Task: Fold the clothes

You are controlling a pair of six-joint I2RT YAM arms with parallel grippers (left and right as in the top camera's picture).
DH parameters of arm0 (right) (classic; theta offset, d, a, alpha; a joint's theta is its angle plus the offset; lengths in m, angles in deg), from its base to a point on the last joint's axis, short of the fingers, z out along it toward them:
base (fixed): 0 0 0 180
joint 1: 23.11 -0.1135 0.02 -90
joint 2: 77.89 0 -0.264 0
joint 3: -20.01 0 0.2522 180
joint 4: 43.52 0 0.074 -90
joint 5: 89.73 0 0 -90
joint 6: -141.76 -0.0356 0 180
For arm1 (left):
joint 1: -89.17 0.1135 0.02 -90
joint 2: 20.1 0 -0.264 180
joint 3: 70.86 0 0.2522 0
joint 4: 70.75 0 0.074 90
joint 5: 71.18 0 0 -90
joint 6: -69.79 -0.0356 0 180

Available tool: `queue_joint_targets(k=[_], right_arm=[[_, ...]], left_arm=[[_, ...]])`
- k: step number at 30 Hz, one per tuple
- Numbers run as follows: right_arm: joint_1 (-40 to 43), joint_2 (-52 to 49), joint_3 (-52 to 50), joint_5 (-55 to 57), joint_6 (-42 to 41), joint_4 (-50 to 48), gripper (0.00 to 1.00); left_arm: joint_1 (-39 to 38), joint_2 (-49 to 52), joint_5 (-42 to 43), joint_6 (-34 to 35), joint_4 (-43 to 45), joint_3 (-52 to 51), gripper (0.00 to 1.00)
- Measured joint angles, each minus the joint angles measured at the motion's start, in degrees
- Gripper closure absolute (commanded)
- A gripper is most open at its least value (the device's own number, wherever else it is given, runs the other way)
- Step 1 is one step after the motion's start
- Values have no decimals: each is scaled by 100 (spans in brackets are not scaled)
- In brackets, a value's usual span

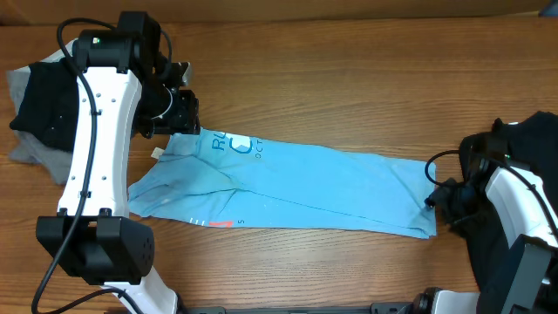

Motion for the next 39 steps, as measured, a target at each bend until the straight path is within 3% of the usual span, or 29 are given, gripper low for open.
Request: queue_joint_targets(k=[8,13,18,23,29,35,39], right_arm=[[0,463,619,-968,343,-85,35],[0,1220,1196,-1178,437,-28,30],[0,1449,1255,-1261,487,229,30],[0,1414,1255,-1263,544,310,30],[0,1414,1255,-1263,590,321,29],[0,1414,1255,-1266,592,319,29],[0,1414,1255,-1255,595,323,28]], left_arm=[[-210,-2,-4,-79,-184,-74,47],[-605,-2,-17,-63,195,-787,45],[-892,-2,-693,833,898,-1902,38],[-538,0,-1014,1414,1587,-2522,34],[186,0,-772,1366,2621,-2953,34],[466,0,-551,1233,3539,-3499,39],[461,0,-181,1119,3344,-3744,45]])
